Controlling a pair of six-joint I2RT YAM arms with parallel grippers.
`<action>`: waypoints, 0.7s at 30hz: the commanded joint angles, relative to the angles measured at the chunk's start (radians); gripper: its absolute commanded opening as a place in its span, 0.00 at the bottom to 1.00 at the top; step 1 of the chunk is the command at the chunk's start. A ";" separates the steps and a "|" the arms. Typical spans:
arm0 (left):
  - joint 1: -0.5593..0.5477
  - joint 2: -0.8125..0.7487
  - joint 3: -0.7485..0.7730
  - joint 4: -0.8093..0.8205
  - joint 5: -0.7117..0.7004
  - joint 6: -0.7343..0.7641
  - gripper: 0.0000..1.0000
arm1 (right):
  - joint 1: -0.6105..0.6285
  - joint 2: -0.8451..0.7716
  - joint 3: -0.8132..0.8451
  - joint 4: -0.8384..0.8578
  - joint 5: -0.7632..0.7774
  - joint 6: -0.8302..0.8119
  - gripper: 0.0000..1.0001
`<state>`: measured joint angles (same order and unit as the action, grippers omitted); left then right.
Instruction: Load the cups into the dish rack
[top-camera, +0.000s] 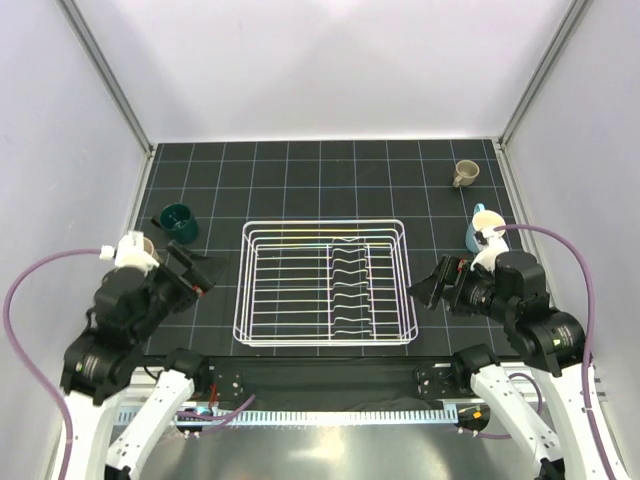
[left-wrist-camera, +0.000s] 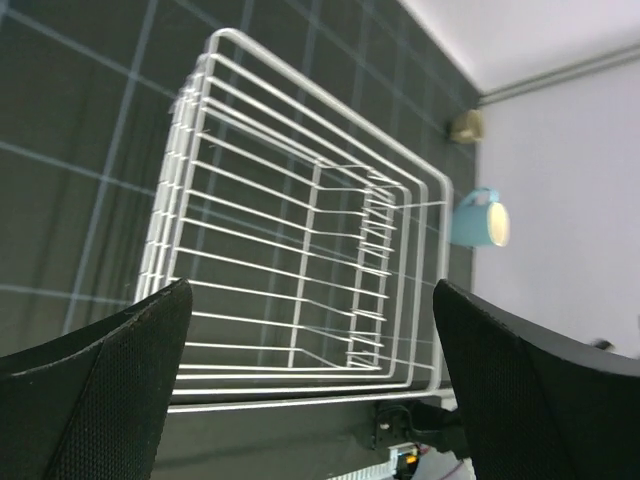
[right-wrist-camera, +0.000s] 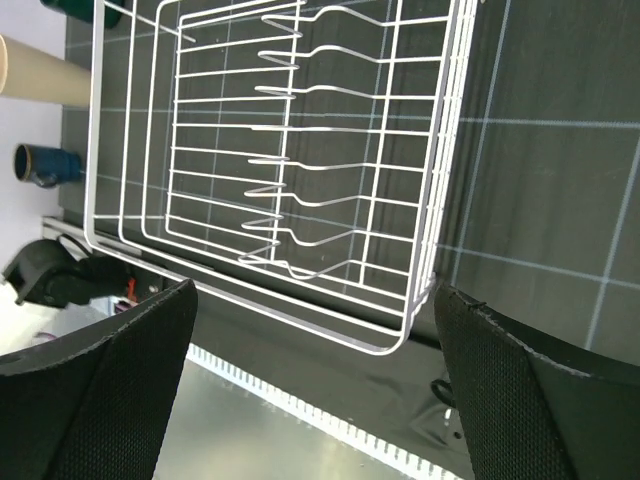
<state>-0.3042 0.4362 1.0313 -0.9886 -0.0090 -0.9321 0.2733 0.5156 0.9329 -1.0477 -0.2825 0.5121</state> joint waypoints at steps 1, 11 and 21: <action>0.007 0.130 0.038 -0.082 -0.164 0.025 0.98 | -0.002 0.052 0.041 0.008 -0.036 -0.145 1.00; 0.086 0.622 0.335 -0.179 -0.591 0.275 0.90 | -0.002 0.216 0.056 0.140 -0.179 -0.308 1.00; 0.448 0.840 0.366 -0.052 -0.353 0.411 0.70 | 0.024 0.228 0.032 0.244 -0.268 -0.291 1.00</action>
<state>0.1097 1.2652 1.3624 -1.0878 -0.3935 -0.5907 0.2928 0.7612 0.9596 -0.8883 -0.4854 0.2306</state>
